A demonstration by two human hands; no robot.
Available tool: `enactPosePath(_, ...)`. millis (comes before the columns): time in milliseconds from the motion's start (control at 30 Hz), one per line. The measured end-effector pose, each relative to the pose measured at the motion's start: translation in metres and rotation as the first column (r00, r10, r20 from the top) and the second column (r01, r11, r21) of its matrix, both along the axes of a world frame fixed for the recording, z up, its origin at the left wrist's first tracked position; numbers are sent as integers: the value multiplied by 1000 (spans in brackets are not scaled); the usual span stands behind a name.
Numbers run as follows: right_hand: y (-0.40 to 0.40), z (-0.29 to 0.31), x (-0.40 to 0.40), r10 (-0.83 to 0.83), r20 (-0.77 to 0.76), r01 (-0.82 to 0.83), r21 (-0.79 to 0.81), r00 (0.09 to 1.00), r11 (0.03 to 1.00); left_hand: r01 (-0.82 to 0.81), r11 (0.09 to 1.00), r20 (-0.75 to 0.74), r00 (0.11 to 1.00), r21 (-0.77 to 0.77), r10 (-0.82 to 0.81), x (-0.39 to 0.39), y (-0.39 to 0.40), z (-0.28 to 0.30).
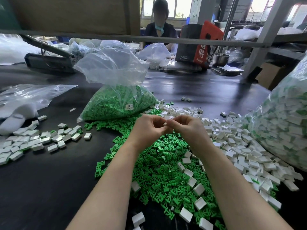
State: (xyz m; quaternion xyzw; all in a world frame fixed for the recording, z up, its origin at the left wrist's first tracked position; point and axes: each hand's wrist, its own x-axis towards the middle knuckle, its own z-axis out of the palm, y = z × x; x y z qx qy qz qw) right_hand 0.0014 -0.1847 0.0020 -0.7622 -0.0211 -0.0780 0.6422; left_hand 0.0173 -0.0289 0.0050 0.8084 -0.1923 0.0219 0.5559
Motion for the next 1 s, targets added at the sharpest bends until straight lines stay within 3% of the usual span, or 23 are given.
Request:
enactPosePath(100,-2,-2,1,-3,-13,3,-38,1000,999,-78,992,-40,996,-95,75,5,5,-3)
enactPosePath(167,-7,-3,2,16,-6,-17,-226,1000,974,-78,979,-97,993,-186,61,7,10,-3)
enactPosePath(233,-9,-4,1,130,-54,-141,-420,990,897,-50,959,-148,989,-280,8,7,13,-3)
enactPosePath(333,-2,-6,1,214,-147,-256,-681,966,686,-17,934,-173,984,-356,-48,7,15,-3)
enactPosePath(400,4,-7,2,212,-137,-243,-737,968,631,-17,922,-188,980,-386,-60,7,16,-4)
enactPosePath(533,4,-8,2,202,-83,-194,-753,976,629,-22,911,-197,978,-411,-65,9,18,-6)
enactPosePath(633,3,-8,2,185,-62,-173,-715,981,677,-21,920,-180,982,-392,-55,11,19,-8)
enactPosePath(733,0,-7,1,162,-57,-164,-594,985,788,-50,932,-144,990,-359,-3,12,19,-10)
enactPosePath(867,-2,-1,-1,102,26,-90,-287,994,954,-57,927,-127,992,-371,10,11,18,-9)
enactPosePath(1000,-3,5,-4,111,9,-111,83,994,990,-23,917,-136,990,-399,-35,11,18,-7)
